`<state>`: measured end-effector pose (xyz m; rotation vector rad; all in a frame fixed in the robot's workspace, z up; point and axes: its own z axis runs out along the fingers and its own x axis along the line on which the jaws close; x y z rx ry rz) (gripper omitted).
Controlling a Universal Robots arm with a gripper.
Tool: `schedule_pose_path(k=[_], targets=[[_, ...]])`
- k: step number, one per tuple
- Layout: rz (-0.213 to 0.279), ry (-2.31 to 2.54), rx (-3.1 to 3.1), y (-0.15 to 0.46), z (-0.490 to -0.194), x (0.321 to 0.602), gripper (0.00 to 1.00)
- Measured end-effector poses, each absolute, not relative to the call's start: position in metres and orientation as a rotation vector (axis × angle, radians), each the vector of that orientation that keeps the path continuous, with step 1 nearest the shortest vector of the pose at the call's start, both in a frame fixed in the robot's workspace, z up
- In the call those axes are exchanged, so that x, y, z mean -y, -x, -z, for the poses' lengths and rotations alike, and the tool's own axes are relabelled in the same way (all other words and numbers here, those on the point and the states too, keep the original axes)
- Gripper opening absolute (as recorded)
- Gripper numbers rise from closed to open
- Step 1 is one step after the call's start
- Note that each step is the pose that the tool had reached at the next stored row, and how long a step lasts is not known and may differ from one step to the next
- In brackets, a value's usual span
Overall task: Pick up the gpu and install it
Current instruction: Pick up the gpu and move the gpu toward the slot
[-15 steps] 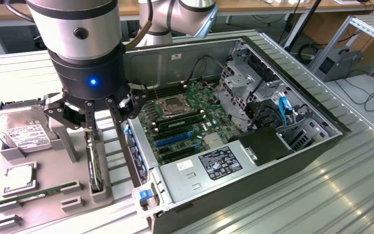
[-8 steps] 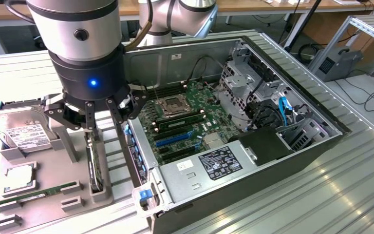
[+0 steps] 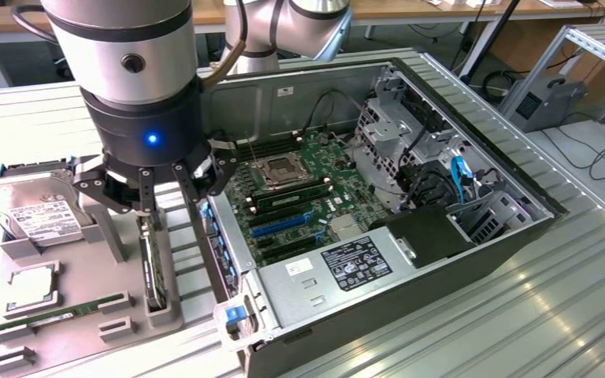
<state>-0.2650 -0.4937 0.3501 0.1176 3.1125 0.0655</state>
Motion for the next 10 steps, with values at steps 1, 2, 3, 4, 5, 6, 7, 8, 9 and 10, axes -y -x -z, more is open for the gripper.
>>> schedule_pose_path(k=[1,2,3,4,5,6,7,8,9,10], targets=[[-0.066,-0.118,-3.112,0.265,-0.3498,0.494,0.42],[-0.065,-0.118,-3.113,0.265,-0.3497,0.4941,0.42],[-0.066,-0.118,-3.112,0.265,-0.3496,0.4942,0.42],[-0.065,-0.118,-3.112,0.265,-0.3492,0.4945,0.42],[-0.066,-0.118,-3.112,0.265,-0.3491,0.4946,0.42],[-0.065,-0.118,-3.112,0.265,-0.3489,0.4948,0.42],[-0.065,-0.118,-3.113,0.265,-0.3488,0.4949,0.42],[-0.065,-0.118,-3.113,0.265,-0.3487,0.495,0.42],[-0.065,-0.118,-3.113,0.265,-0.3486,0.4951,0.42],[-0.065,-0.118,-3.113,0.265,-0.3484,0.4952,0.42]])
